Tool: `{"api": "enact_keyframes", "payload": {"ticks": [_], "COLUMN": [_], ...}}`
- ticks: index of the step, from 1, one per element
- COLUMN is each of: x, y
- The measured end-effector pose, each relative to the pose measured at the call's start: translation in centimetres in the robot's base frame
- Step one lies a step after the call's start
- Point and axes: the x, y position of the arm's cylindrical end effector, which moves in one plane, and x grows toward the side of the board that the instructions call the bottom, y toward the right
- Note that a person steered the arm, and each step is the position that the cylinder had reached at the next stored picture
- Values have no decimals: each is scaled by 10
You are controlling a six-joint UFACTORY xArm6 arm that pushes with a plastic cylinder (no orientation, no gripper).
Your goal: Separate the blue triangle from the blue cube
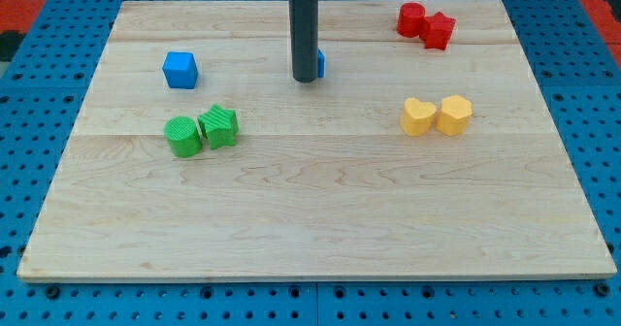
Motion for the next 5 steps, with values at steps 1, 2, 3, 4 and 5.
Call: {"api": "enact_keyframes", "payload": {"ticks": [1,2,3,4,5], "x": [-32,-49,-67,-69,-74], "y": [-11,15,46,50,49]}}
